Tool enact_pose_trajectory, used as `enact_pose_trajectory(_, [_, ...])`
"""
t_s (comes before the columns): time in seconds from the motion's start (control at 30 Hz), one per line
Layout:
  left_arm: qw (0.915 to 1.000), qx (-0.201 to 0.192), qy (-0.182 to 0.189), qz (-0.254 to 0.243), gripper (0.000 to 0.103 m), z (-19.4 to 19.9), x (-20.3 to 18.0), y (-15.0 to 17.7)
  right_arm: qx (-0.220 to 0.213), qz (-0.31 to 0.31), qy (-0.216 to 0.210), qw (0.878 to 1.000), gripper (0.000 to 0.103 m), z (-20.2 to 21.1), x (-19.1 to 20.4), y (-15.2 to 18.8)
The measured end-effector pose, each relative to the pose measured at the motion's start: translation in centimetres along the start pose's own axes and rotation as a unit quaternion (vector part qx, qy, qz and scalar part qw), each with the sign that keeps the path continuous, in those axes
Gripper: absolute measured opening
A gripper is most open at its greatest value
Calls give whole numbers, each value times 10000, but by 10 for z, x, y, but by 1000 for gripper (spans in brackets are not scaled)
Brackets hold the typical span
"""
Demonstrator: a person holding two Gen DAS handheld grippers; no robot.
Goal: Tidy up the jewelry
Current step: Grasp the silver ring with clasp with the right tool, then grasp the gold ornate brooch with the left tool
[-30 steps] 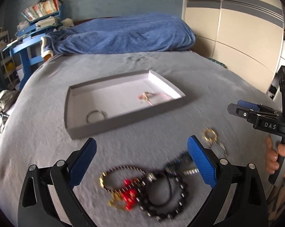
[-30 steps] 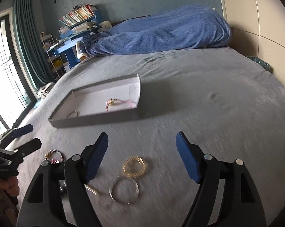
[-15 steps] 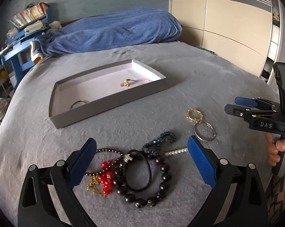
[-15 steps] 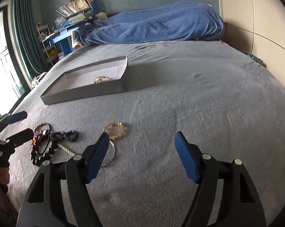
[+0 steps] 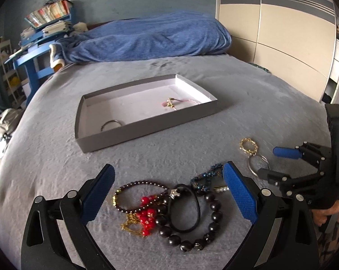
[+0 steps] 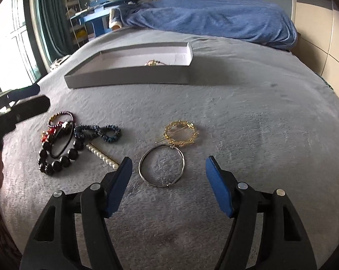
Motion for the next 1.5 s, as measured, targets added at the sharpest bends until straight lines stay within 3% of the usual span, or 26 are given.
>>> enact_pose_trajectory(0.33, [9998,49,-56,-157,96,-3,-2,2,316,127,49,9994,61,-18,2,8])
enact_pose_trajectory(0.43, [9997,67,-62,-204,96,-4,-5,3,326,111,-27,9994,49,-18,2,8])
enact_pose_trajectory(0.53, [9996,92,-28,-263,96,-6,-11,5,279,8,-115,9995,47,-14,-1,7])
enact_pose_trajectory(0.9, [9952,305,516,-772,96,-40,-73,2,195,-735,487,9959,47,3,-75,16])
enact_pose_trajectory(1.13, [9922,643,624,-863,96,-82,-116,-1,195,-1050,717,9917,47,0,-104,19])
enact_pose_trajectory(1.3, [9894,944,516,-973,92,-113,-131,-2,212,-1202,697,9901,47,-4,-114,19])
enact_pose_trajectory(1.37, [9882,1081,512,-958,82,-122,-130,-1,206,-1301,665,9891,47,-5,-119,20])
enact_pose_trajectory(1.5, [9863,1203,578,-970,72,-134,-132,-1,227,-1430,586,9877,47,-9,-121,19])
Point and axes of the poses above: each gripper's, at about its wrist camera, not at the fingertips, and z roughly against the way its jaws point, x to its left, y to its underside, the point moved 9 cm from there along -z, roughly the way its jaws point, and after that the axes turned 7 degrees about y, right-handed, at the moved point
